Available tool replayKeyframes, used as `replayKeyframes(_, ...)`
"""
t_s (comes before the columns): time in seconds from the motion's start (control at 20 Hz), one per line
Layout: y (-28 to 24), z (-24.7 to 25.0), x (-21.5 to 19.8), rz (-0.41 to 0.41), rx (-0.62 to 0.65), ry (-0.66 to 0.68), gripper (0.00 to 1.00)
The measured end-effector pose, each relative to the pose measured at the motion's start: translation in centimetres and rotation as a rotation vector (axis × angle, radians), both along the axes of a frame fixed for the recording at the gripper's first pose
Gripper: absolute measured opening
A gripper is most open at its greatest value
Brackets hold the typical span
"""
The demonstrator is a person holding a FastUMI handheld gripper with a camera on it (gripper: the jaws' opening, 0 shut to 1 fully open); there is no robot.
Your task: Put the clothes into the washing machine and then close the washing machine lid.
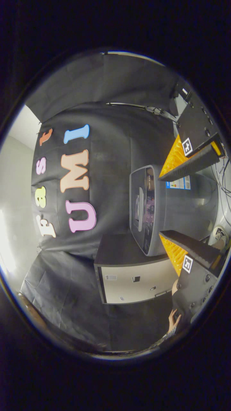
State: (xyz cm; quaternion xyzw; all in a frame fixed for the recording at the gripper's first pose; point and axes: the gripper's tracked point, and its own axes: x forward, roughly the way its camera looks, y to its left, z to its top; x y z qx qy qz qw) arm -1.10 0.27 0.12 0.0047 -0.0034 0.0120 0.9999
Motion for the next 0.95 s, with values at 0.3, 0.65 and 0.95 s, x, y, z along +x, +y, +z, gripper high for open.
replayKeyframes(0.3,-0.07,0.0,0.08,-0.001,-0.001,0.001,0.96)
replayKeyframes(0.65,-0.03,-0.05,0.02,0.0,-0.001,0.002,0.96)
replayKeyframes(0.95,0.14,-0.08,0.02,0.007,-0.002,0.003,0.96)
